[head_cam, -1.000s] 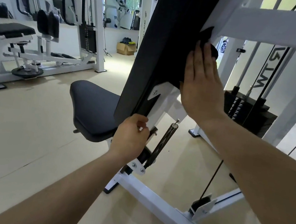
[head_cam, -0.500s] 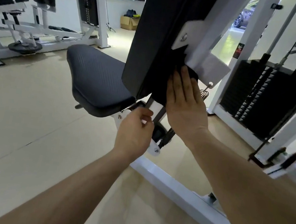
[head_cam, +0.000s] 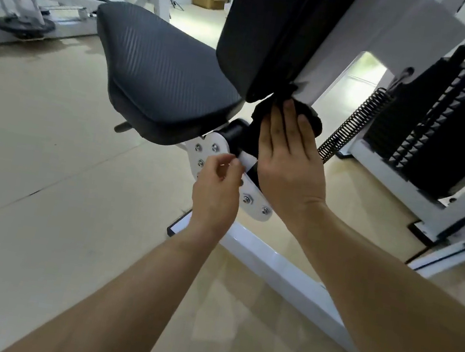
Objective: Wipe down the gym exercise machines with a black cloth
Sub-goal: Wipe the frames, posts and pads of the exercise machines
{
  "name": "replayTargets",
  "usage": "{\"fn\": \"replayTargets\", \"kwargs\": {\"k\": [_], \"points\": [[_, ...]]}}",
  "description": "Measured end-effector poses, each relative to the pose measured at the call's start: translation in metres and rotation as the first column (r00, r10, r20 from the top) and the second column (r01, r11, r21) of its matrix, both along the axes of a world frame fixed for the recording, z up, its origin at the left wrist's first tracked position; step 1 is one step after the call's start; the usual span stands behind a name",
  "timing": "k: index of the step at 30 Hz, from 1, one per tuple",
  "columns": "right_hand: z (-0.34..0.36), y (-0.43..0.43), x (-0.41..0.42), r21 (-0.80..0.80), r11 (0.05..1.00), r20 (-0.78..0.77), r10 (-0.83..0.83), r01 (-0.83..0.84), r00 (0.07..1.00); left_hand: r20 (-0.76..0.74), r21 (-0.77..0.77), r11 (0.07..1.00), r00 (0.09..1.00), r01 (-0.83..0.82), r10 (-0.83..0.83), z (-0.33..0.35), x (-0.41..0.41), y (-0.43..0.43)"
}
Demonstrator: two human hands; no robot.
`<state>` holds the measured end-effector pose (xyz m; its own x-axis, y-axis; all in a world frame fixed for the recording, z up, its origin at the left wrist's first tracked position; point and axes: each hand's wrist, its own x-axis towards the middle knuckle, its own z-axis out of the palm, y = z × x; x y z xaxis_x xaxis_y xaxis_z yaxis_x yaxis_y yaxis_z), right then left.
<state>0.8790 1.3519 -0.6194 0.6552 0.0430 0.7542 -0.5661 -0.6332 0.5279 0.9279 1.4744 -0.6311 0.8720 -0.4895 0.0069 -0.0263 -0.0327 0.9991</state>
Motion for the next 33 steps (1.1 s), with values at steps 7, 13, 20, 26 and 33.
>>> {"fn": "replayTargets", "kwargs": {"k": [7,13,20,26,33], "points": [[0.006,-0.003,-0.008,0.043,0.998,-0.060,0.050,-0.048,0.997,-0.015,-0.171,0.984,0.998,0.057,-0.061,0.021,-0.001,-0.017],[0.050,-0.019,-0.061,0.400,0.869,-0.160,0.379,-0.291,0.912,0.035,-0.228,0.972,0.998,0.061,-0.054,0.034,-0.019,-0.038],[0.055,-0.021,-0.064,0.412,0.851,-0.158,0.419,-0.326,0.894,0.050,-0.340,0.897,0.947,-0.282,0.317,0.052,-0.040,-0.053],[0.049,-0.012,-0.071,0.601,0.737,-0.177,0.501,-0.310,0.847,0.172,-0.282,0.948,0.964,-0.150,0.204,0.049,-0.029,-0.059],[0.013,-0.010,-0.111,0.502,0.787,-0.004,0.417,-0.359,0.909,0.340,-0.208,0.936,0.876,-0.285,0.342,0.036,-0.015,-0.073]]}}
